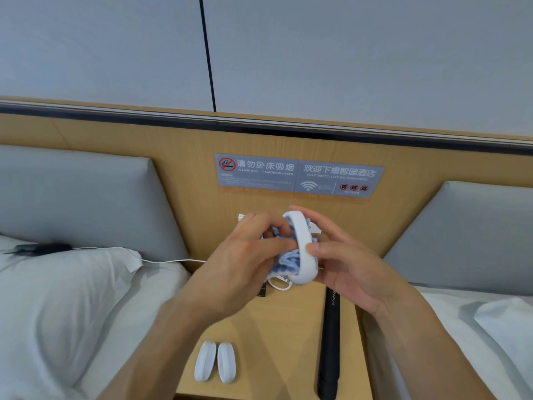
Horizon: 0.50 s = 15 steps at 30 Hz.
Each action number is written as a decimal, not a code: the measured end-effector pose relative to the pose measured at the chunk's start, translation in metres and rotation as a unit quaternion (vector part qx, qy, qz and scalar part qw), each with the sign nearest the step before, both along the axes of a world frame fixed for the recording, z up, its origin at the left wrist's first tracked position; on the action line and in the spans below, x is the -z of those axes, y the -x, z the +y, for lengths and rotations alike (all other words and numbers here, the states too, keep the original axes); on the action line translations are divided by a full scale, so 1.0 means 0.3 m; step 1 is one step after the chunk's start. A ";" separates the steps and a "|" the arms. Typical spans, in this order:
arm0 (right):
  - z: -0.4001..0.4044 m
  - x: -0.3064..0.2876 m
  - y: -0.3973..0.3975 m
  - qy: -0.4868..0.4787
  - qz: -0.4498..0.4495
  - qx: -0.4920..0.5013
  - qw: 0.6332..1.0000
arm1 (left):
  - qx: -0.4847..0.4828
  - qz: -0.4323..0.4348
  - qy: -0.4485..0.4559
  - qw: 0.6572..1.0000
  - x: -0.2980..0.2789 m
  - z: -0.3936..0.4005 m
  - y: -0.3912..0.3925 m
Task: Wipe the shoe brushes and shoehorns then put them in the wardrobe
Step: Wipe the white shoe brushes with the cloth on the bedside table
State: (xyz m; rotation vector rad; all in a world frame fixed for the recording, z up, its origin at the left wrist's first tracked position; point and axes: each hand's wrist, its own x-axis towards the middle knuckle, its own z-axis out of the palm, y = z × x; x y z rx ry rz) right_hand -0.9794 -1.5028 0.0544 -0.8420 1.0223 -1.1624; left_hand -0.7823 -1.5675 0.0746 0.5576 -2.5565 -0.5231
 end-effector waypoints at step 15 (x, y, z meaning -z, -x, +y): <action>-0.040 -0.001 0.019 -0.003 -0.018 0.060 0.998 | 0.046 0.022 -0.131 0.990 -0.011 -0.058 0.017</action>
